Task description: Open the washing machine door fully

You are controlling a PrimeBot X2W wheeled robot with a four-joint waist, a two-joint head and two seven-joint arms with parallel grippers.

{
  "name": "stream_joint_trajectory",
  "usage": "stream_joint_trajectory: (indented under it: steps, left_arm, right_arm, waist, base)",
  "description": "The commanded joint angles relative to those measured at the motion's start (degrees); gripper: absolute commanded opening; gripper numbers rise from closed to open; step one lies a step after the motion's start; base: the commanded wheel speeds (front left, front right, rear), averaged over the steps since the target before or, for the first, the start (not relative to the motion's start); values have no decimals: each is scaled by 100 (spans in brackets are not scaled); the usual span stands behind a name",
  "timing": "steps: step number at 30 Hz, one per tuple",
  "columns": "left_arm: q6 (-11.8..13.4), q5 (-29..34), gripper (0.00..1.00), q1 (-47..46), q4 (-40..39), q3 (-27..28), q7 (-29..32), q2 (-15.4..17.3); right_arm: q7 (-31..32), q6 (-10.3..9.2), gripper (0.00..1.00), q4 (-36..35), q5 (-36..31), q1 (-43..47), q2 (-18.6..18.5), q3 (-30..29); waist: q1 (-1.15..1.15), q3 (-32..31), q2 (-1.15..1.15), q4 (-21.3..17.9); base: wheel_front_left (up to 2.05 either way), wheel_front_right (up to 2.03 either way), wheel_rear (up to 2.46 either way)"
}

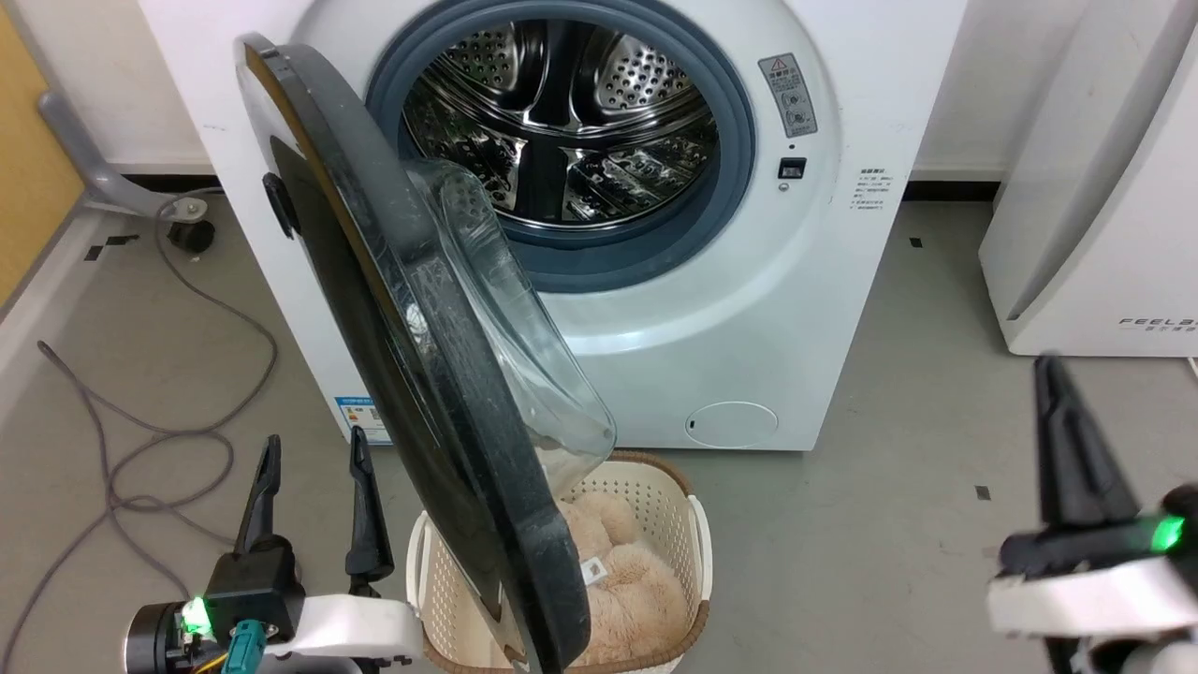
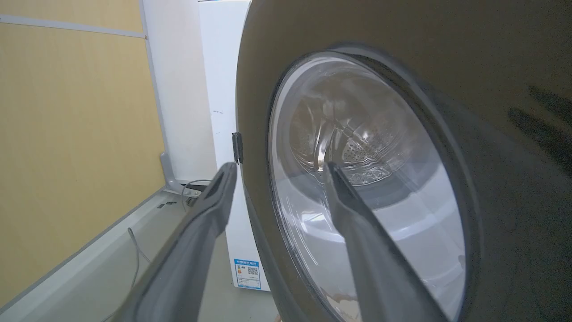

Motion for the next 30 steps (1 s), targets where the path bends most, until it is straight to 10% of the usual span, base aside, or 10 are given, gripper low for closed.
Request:
stream_joint_trajectory:
  steps: [1, 12, 14, 15, 20, 21, 22, 23, 30]
  left_arm:
    - [0, 9, 100, 45, -7, 7, -32, 7]
    - [-17, 1, 100, 37, 16, -8, -32, 7]
    - [-13, -2, 100, 35, 25, -8, -32, 7]
    - [-10, -3, 100, 33, 29, -6, -32, 7]
    - [9, -44, 100, 30, 9, 20, -32, 7]
    - [17, -41, 80, 22, -4, 35, -32, 7]
    - [49, -7, 25, -5, -62, 69, -32, 7]
    - [62, 8, 0, -15, -103, 82, -32, 7]
    - [-20, 173, 0, -304, -621, 154, -32, 71]
  right_arm:
    - [-24, 30, 0, 5, -152, 186, 127, -18]
    - [-24, 30, 0, 569, -444, 711, 463, 23]
    - [-24, 30, 47, 696, -431, 750, 497, 22]
    - [-24, 30, 100, 728, -432, 748, 509, 15]
    - [-25, 30, 100, 821, -456, 736, 547, 8]
    - [-25, 30, 100, 830, -462, 737, 552, 4]
    - [-25, 30, 100, 840, -470, 740, 556, 0]
    - [-25, 30, 100, 846, -481, 744, 560, -8]
    - [-25, 30, 100, 858, -478, 776, 583, -43]
  waist:
    - [0, 2, 0, -7]
    - [0, -3, 0, 9]
    - [0, -6, 0, 18]
    - [0, -7, 0, 22]
    - [0, -22, 0, 45]
    - [0, -27, 0, 54]
    - [0, -31, 0, 62]
    - [0, -36, 0, 73]
    - [0, -61, 0, 141]
  base:
    - [0, 0, 0]
    - [0, 0, 0]
    - [0, 0, 0]
    - [0, 0, 0]
    - [0, 0, 0]
    - [0, 0, 0]
    - [0, 0, 0]
    - [0, 0, 0]
    - [0, 0, 0]
